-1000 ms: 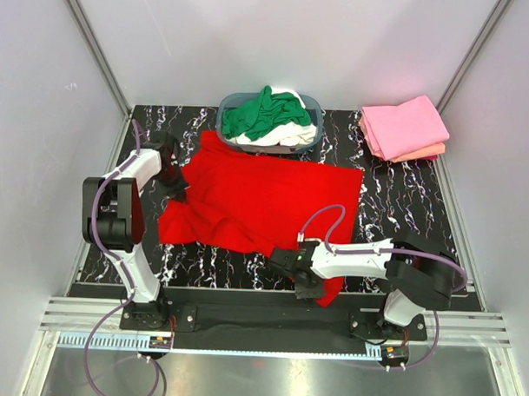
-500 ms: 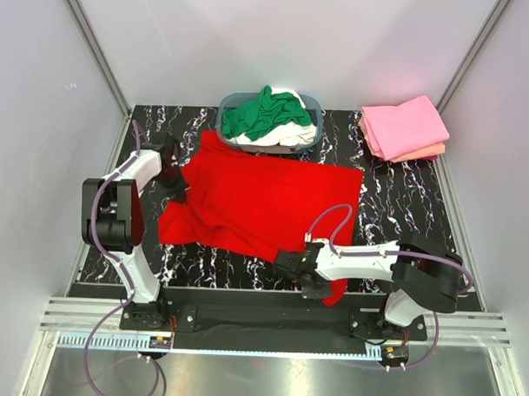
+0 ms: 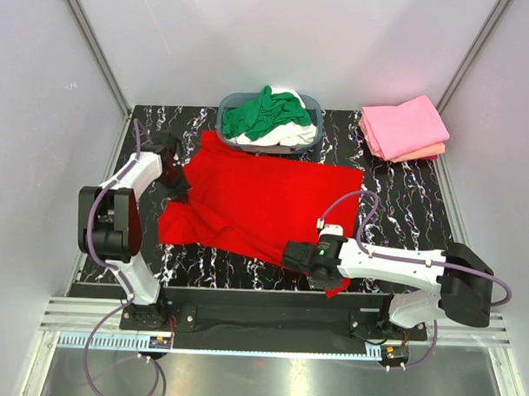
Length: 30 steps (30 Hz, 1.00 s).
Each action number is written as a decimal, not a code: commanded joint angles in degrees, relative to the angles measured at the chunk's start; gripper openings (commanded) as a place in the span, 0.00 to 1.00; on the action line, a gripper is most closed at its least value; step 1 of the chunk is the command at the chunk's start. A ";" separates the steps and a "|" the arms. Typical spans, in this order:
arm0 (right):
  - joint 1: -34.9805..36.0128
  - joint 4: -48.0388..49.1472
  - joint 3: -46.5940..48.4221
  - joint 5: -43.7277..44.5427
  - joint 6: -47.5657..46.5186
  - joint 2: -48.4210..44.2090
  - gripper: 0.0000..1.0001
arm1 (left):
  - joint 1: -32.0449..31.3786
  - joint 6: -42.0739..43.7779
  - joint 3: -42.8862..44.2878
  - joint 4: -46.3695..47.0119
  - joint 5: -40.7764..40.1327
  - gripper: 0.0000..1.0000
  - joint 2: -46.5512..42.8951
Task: Fold and stack the t-shirts
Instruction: Fold the tshirt
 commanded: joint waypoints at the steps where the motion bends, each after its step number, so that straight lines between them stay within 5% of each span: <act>1: -0.37 -5.24 3.44 5.85 2.13 -1.20 0.00 | 0.03 1.72 0.38 -1.26 0.10 0.00 -3.89; 12: -15.91 3.18 6.69 4.20 -12.80 1.70 0.00 | 0.03 3.03 3.81 -6.01 -1.92 0.00 -5.74; 30: -29.72 11.72 14.52 0.32 -29.16 15.67 0.00 | 0.03 4.09 15.41 -10.32 -5.09 0.00 0.93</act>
